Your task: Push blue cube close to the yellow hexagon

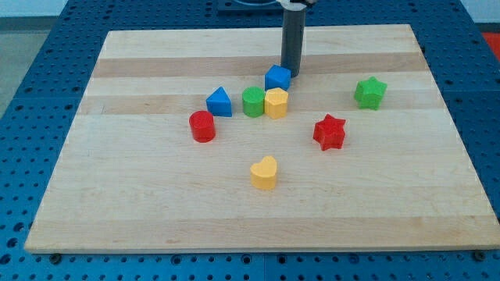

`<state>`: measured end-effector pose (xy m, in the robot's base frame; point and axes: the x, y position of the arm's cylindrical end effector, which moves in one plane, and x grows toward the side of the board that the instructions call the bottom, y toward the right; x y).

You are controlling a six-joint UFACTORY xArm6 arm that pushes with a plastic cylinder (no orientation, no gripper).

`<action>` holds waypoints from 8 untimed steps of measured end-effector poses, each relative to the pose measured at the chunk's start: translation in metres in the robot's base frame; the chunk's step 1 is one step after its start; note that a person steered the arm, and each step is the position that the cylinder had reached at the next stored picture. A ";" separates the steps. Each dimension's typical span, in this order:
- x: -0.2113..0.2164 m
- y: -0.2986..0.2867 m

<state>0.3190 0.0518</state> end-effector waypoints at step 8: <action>0.046 0.029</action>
